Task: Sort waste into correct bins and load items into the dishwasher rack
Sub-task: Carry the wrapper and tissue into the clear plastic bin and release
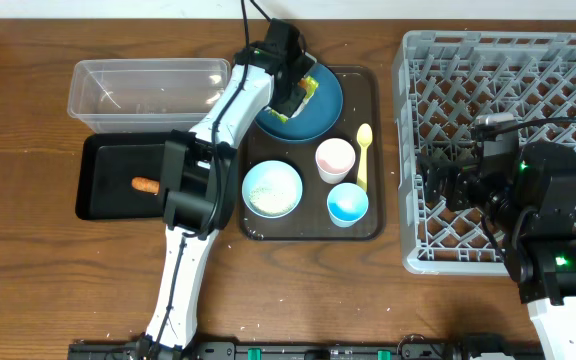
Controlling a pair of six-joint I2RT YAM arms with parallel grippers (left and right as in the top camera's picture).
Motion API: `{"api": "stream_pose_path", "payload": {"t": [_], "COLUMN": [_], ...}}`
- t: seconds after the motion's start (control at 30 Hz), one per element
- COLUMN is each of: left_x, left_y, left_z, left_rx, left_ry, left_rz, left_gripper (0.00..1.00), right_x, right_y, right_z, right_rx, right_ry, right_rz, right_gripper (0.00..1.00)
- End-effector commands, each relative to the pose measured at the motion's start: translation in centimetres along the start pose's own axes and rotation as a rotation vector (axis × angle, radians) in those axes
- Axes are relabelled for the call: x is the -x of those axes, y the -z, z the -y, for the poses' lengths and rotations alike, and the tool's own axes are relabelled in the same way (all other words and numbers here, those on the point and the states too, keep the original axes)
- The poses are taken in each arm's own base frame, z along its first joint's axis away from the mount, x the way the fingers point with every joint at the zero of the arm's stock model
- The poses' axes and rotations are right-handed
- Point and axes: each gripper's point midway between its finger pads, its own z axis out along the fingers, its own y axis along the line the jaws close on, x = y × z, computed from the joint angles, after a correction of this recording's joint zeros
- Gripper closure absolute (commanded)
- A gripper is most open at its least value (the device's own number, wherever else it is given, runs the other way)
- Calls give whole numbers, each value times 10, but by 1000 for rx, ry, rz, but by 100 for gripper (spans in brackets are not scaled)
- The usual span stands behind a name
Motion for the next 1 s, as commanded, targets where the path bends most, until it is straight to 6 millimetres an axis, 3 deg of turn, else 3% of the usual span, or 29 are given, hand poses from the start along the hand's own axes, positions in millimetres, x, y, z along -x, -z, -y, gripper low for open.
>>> {"api": "stream_pose_path", "payload": {"t": [0.0, 0.13, 0.27, 0.43, 0.7, 0.87, 0.97], "left_x": [43, 51, 47, 21, -58, -88, -100], "left_y": [79, 129, 169, 201, 188, 168, 153], "left_z": [-10, -10, -15, -65, -159, -181, -185], "left_rx": [44, 54, 72, 205, 285, 263, 259], "left_ry": [71, 93, 118, 287, 733, 806, 811], "left_rz": [159, 213, 233, 205, 84, 28, -19], "left_gripper": [94, 94, 94, 94, 94, 94, 94], "right_x": [9, 9, 9, 9, 9, 9, 9], "right_y": [4, 4, 4, 4, 4, 4, 4], "right_z": [1, 1, 1, 1, 1, 1, 1], "right_rx": [-8, -8, -8, -8, -8, -8, -8], "right_ry": [5, 5, 5, 6, 5, 5, 5], "right_rz": [22, 22, 22, 22, 23, 23, 23], "right_gripper": [2, 1, 1, 1, 1, 1, 1]}}
